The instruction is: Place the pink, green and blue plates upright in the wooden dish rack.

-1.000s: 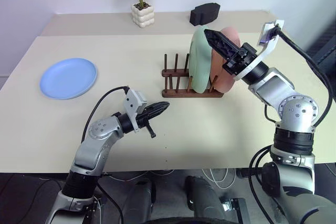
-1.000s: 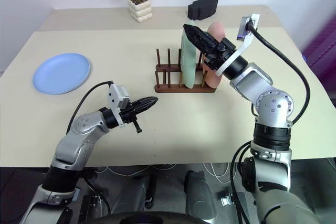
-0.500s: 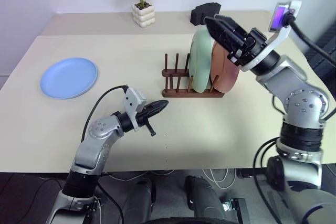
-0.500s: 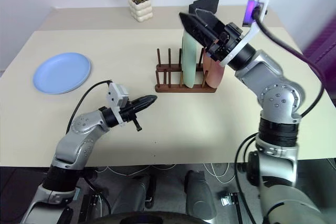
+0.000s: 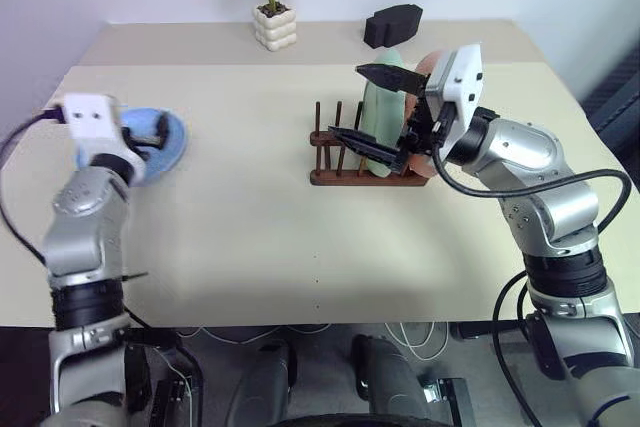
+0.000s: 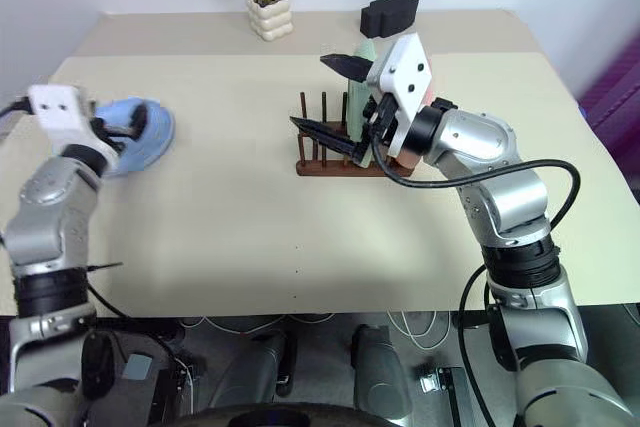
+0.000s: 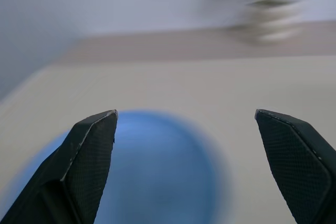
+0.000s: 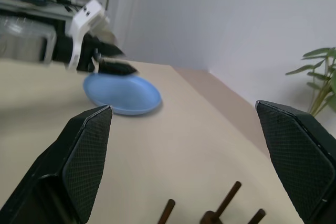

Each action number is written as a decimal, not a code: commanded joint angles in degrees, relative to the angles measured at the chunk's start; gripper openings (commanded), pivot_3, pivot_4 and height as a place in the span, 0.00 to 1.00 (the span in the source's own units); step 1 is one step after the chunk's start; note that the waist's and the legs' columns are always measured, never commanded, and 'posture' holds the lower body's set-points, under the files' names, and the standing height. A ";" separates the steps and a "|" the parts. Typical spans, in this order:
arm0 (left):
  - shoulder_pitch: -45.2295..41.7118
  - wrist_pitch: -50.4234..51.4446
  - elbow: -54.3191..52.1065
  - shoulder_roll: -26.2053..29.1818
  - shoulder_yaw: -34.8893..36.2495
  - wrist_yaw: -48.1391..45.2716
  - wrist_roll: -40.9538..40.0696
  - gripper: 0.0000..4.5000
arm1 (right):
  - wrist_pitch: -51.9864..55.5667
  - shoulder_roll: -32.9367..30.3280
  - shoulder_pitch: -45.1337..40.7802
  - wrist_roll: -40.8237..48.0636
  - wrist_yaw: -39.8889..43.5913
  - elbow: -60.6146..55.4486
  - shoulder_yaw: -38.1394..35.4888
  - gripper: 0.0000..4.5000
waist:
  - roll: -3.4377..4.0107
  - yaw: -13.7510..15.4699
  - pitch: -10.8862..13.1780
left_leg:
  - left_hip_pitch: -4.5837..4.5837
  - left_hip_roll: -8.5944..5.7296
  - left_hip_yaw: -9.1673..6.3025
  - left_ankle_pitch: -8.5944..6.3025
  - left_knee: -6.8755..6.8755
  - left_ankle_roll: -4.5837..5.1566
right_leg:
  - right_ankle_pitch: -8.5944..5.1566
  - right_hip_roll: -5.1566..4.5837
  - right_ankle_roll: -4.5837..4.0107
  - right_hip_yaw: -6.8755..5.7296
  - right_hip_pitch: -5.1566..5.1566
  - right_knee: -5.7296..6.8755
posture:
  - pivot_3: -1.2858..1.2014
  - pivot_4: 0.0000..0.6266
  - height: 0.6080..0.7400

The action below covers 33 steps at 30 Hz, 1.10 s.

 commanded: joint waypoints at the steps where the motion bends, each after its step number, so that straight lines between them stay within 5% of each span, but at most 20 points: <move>1: -3.94 4.08 4.07 1.93 6.41 4.77 -1.73 0.99 | -1.72 1.35 -0.54 -1.51 0.34 -0.33 0.06 1.00 | -0.02 0.05 0.01 | 0.00 0.00 0.00 0.00 -0.01 0.00 | 0.02 0.00 0.04 0.00 -0.01 0.00 | 0.52 0.24 0.93; 16: -13.81 11.22 29.70 6.18 11.52 8.80 -5.02 0.99 | -4.08 3.37 1.16 -5.59 -0.59 -0.23 -1.04 1.00 | -0.12 0.09 0.00 | -0.01 -0.03 -0.05 0.02 -0.02 -0.08 | 0.04 -0.02 0.03 -0.05 -0.03 0.02 | 0.52 0.24 0.93; 20: -13.91 10.74 29.51 5.49 12.42 9.76 -6.38 0.71 | -1.51 4.09 0.92 -6.57 -3.79 0.34 -1.69 1.00 | -0.14 0.04 -0.01 | -0.02 -0.02 -0.05 0.03 -0.04 -0.11 | 0.05 -0.03 0.02 -0.05 -0.06 0.04 | 0.52 0.24 0.93; 26: -13.05 10.54 28.04 4.37 14.11 13.35 -8.05 0.05 | 1.06 4.92 0.24 -6.45 -5.28 -0.38 -1.27 1.00 | -0.15 0.08 -0.01 | -0.02 -0.02 -0.05 0.04 -0.05 -0.13 | 0.06 -0.07 0.01 -0.05 -0.07 0.05 | 0.52 0.24 0.93; 33: -11.81 9.70 23.84 3.15 13.83 13.07 -9.90 0.01 | 8.07 4.01 -0.79 4.52 1.69 -2.74 -3.47 1.00 | -0.15 0.05 -0.02 | -0.01 -0.02 -0.04 0.04 -0.06 -0.13 | 0.08 -0.08 0.01 -0.05 -0.07 0.06 | 0.52 0.24 0.93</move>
